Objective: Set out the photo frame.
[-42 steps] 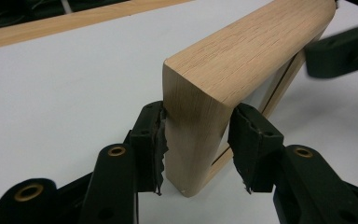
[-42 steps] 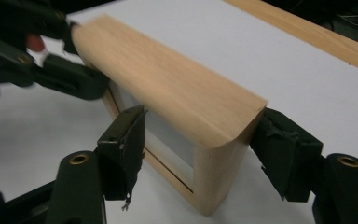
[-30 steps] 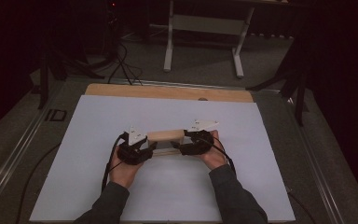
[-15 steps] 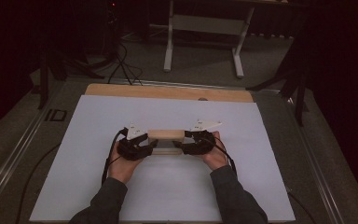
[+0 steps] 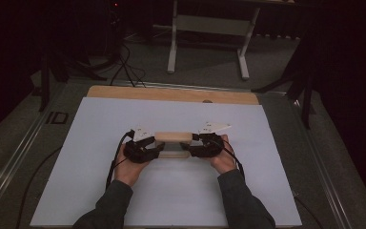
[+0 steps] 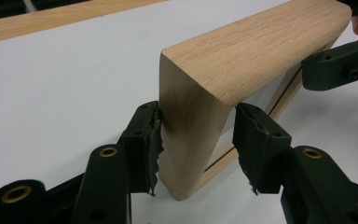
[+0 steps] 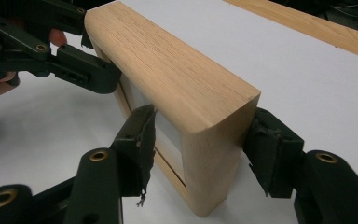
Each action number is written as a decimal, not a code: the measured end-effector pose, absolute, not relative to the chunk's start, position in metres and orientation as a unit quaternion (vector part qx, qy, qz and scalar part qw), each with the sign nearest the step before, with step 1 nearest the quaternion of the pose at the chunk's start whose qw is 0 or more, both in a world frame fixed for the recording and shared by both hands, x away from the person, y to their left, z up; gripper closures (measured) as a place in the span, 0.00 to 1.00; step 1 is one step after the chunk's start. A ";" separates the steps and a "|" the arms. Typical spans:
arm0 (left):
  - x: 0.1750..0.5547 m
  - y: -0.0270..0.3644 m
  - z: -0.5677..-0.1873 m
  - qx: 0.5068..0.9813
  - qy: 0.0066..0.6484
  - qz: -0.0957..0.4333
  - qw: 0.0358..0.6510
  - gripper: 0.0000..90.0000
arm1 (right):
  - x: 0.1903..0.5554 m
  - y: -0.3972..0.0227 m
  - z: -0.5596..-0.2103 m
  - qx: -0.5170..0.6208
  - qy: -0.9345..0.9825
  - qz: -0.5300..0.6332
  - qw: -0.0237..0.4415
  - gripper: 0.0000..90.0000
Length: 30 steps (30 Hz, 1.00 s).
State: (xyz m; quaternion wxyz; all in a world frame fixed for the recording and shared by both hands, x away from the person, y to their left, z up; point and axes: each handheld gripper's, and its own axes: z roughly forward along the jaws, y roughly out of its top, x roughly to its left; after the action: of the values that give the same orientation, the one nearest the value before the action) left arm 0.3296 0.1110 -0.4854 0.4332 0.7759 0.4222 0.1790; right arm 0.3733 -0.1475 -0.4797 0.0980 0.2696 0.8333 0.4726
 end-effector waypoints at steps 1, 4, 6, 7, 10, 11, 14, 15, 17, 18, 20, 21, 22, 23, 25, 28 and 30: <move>0.330 0.111 -0.485 0.776 0.421 0.178 0.434 0.58 | 0.373 -0.148 -0.479 0.271 0.833 0.472 0.097 0.50; 0.332 0.111 -0.485 0.779 0.419 0.175 0.433 0.58 | 0.374 -0.149 -0.479 0.273 0.833 0.471 0.097 0.50; 0.333 0.111 -0.485 0.778 0.420 0.172 0.434 0.58 | 0.374 -0.149 -0.479 0.274 0.833 0.471 0.096 0.50; 0.334 0.112 -0.485 0.778 0.420 0.171 0.435 0.58 | 0.374 -0.149 -0.479 0.275 0.832 0.472 0.095 0.51; 0.339 0.115 -0.485 0.775 0.424 0.153 0.444 0.58 | 0.376 -0.149 -0.479 0.282 0.830 0.472 0.096 0.52; 0.341 0.116 -0.486 0.772 0.427 0.148 0.447 0.58 | 0.377 -0.149 -0.479 0.289 0.827 0.472 0.095 0.52; 0.343 0.118 -0.487 0.769 0.431 0.142 0.450 0.59 | 0.379 -0.150 -0.480 0.296 0.824 0.475 0.094 0.52; 0.344 0.118 -0.487 0.769 0.433 0.141 0.449 0.60 | 0.380 -0.150 -0.480 0.298 0.822 0.476 0.092 0.52; 0.345 0.118 -0.488 0.768 0.436 0.139 0.448 0.60 | 0.381 -0.151 -0.481 0.303 0.821 0.475 0.092 0.52; 0.345 0.119 -0.488 0.769 0.437 0.138 0.446 0.61 | 0.382 -0.151 -0.481 0.303 0.821 0.475 0.093 0.52; 0.346 0.118 -0.489 0.768 0.438 0.137 0.446 0.61 | 0.383 -0.152 -0.482 0.308 0.820 0.473 0.094 0.52; 0.346 0.118 -0.489 0.768 0.439 0.137 0.446 0.61 | 0.384 -0.153 -0.482 0.310 0.819 0.474 0.093 0.52; 0.346 0.118 -0.489 0.768 0.439 0.137 0.446 0.61 | 0.384 -0.153 -0.482 0.310 0.819 0.474 0.093 0.52; 0.348 0.118 -0.489 0.766 0.442 0.134 0.448 0.61 | 0.384 -0.153 -0.482 0.312 0.819 0.473 0.093 0.52; 0.349 0.119 -0.489 0.764 0.446 0.132 0.448 0.61 | 0.385 -0.154 -0.482 0.315 0.818 0.473 0.092 0.52; 0.352 0.118 -0.490 0.761 0.450 0.131 0.448 0.61 | 0.386 -0.154 -0.482 0.316 0.817 0.473 0.091 0.52; 0.354 0.118 -0.490 0.759 0.453 0.129 0.449 0.61 | 0.387 -0.153 -0.483 0.318 0.817 0.472 0.091 0.52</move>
State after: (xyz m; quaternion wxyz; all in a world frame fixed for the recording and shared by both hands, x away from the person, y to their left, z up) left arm 0.3538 0.1184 -0.4904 0.4489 0.7591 0.4535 0.1287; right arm 0.3875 -0.1534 -0.4829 0.0909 0.3176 0.8173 0.4721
